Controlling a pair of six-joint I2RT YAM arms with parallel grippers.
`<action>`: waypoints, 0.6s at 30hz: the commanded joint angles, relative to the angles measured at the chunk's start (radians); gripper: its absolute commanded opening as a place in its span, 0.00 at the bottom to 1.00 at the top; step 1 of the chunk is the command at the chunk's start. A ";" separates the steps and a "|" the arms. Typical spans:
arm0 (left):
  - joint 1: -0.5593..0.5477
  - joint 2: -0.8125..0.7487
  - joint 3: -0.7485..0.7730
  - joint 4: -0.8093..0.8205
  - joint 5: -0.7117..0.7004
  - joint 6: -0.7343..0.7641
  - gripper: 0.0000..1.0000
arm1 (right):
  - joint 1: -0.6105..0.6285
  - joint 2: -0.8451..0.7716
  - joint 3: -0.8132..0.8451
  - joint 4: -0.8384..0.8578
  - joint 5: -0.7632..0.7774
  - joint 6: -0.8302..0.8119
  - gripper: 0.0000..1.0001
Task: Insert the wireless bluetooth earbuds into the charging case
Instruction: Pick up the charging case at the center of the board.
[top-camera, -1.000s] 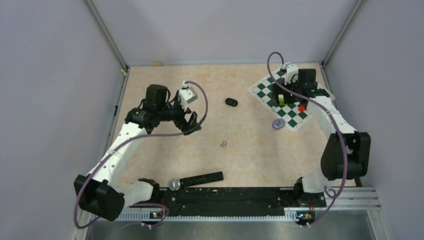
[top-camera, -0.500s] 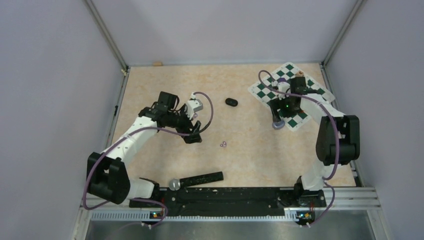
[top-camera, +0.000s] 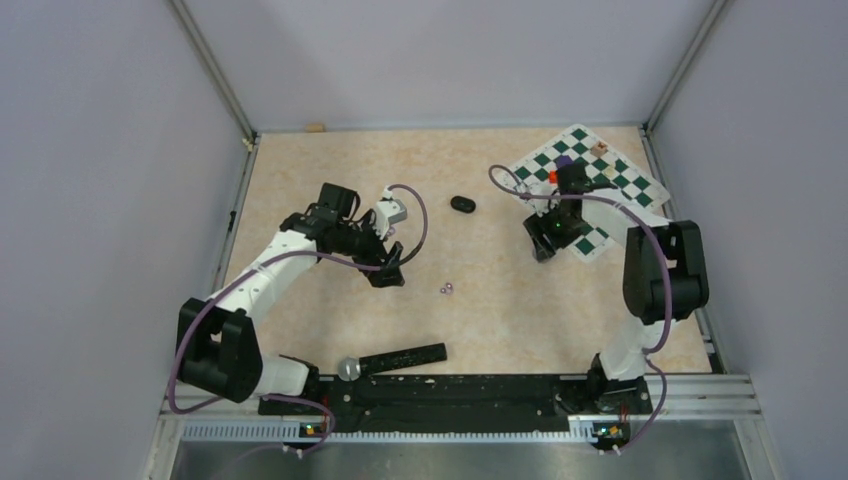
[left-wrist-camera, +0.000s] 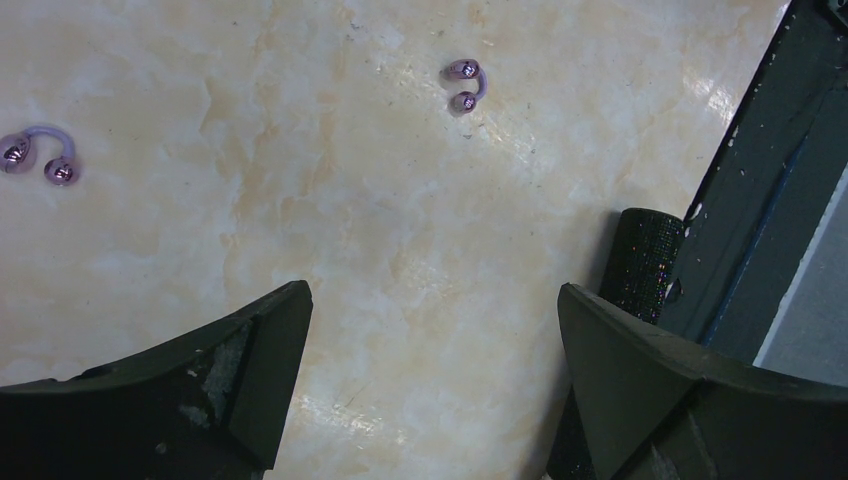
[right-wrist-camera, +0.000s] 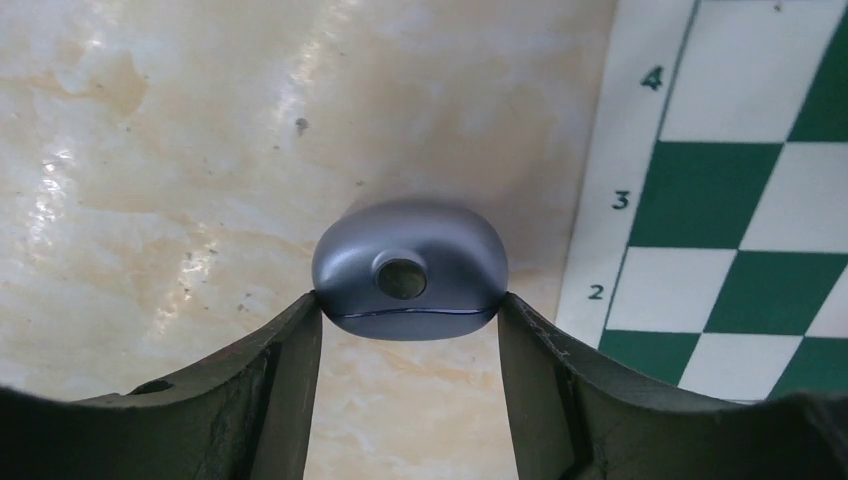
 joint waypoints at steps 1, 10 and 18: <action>0.002 -0.005 0.018 0.015 0.028 0.011 0.99 | 0.080 0.043 0.003 -0.036 -0.032 -0.063 0.49; 0.001 0.022 0.030 0.000 0.033 0.006 0.99 | 0.343 -0.103 -0.143 0.232 0.195 -0.177 0.77; 0.003 0.029 0.034 -0.006 0.040 0.005 0.99 | 0.346 -0.134 -0.182 0.334 0.344 -0.180 0.87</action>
